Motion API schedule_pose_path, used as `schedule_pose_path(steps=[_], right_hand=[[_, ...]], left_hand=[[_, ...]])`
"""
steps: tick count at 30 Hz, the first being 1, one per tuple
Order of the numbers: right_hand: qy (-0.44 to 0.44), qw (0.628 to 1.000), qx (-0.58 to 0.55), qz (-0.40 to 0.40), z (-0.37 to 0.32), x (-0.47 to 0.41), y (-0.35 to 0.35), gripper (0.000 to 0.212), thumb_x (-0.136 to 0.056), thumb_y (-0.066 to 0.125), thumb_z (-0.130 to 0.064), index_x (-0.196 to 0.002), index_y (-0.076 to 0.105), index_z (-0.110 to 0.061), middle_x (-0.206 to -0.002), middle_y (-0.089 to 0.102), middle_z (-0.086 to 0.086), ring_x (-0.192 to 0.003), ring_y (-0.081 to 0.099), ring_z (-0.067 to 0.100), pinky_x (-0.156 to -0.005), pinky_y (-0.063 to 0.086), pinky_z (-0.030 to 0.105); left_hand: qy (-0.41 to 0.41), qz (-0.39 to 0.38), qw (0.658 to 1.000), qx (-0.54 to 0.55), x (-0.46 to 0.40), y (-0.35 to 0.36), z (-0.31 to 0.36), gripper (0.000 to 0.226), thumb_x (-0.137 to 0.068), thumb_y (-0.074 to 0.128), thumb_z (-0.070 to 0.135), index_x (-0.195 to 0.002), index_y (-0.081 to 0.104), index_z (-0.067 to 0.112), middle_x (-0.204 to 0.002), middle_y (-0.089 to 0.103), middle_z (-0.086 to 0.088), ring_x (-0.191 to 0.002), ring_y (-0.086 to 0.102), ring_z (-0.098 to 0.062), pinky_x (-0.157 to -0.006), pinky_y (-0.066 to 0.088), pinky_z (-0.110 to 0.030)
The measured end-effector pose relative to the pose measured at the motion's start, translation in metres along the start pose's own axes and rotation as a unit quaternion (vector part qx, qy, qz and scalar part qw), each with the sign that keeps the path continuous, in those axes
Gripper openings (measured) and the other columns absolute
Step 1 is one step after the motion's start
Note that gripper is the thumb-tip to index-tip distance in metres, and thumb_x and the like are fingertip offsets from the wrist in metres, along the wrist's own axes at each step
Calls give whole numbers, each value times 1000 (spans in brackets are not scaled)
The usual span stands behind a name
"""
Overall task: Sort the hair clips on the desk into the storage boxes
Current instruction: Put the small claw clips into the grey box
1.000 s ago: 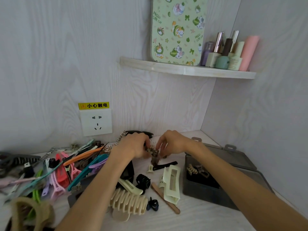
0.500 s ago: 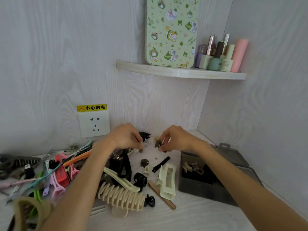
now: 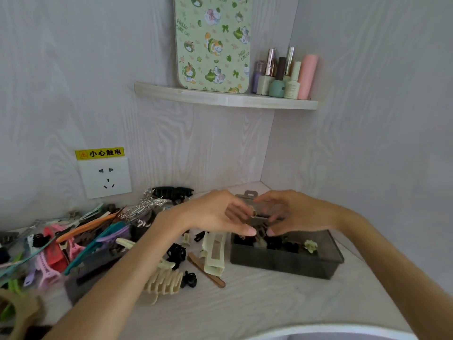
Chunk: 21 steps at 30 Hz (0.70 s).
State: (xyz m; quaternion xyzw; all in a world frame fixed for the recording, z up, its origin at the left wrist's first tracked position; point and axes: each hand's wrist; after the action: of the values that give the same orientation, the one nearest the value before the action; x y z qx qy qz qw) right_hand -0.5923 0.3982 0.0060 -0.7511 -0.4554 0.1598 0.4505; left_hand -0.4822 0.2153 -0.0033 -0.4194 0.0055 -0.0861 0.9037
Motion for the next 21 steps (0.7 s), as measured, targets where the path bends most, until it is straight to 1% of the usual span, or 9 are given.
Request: schedule_pose_path(steps=[2,4,7,11,13,16,18,20,21], right_hand=[[0,996,38,-79,-1,11,-3,81,-70,78,-37,-137,32,-42,-135,41,-23,-119,49,2,-104,41,29],[1,989,105,-109,0,17,-3,83,-70,77,-40,-138,30,-43,-137,35,-26,-124,40,0,-107,35,29],[-16,993,98,-67,1,11,1,71,-70,79,-33,-130,41,-43,-132,40,-24,-122,41,1,-106,36,27],[-41,997,59,-19,5,-15,0,54,-72,79,-18,-118,58,-36,-127,53,-16,-120,47,5,-106,35,25],[-56,997,49,-16,6,-33,-1,40,-73,77,-11,-105,67,-33,-122,59,-11,-117,53,8,-107,39,31],[-56,997,56,-21,5,-51,-2,37,-72,78,-10,-91,68,-40,-115,62,-11,-109,58,9,-100,47,39],[-54,994,96,-9,3,-56,0,41,-70,80,-15,-99,66,-40,-119,61,-11,-111,56,9,-100,46,34],[-61,986,152,22,-4,-54,5,48,-70,80,-24,-113,62,-37,-120,58,-14,-112,52,8,-95,42,22],[-73,985,154,34,-9,-51,8,49,-71,79,-28,-116,60,-35,-118,57,-16,-109,50,4,-90,40,15]], left_hand=[[-3,-41,999,-24,3,-3,-1,53,-75,73,40,-125,57,29,-124,59,16,-109,56,4,-86,42,-9],[-8,-53,997,-62,4,-4,-3,50,-73,77,38,-120,60,31,-123,59,18,-112,52,7,-92,39,-15],[-11,-17,997,-76,0,-5,-11,42,-74,77,32,-113,65,29,-123,60,16,-114,51,6,-95,40,-20],[-18,42,998,-36,1,-15,-27,45,-76,76,27,-118,61,30,-123,56,19,-114,48,5,-92,41,-16],[-39,76,996,-18,7,-27,-40,43,-79,73,24,-120,60,29,-119,55,19,-115,48,2,-88,42,-13],[-103,117,987,-38,20,-48,-61,33,-84,68,11,-114,63,23,-116,62,11,-107,58,-6,-91,48,-24],[-144,84,984,-58,28,-55,-73,34,-83,66,5,-112,65,22,-116,65,6,-102,61,-8,-90,46,-22],[-171,8,983,-69,32,-55,-77,39,-83,67,4,-117,63,22,-120,63,5,-107,60,-9,-87,43,-17],[-178,-27,981,-70,32,-53,-77,43,-82,68,6,-121,60,23,-123,60,6,-109,58,-9,-87,42,-16]])
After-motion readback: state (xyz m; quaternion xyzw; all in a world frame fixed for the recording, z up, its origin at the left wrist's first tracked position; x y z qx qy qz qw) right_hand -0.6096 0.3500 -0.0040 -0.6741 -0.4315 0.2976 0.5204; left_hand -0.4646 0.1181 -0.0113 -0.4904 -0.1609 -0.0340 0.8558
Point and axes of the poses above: each hand's wrist, its own x-axis away from the middle knuckle, its own y-axis out of the palm, z = x × y
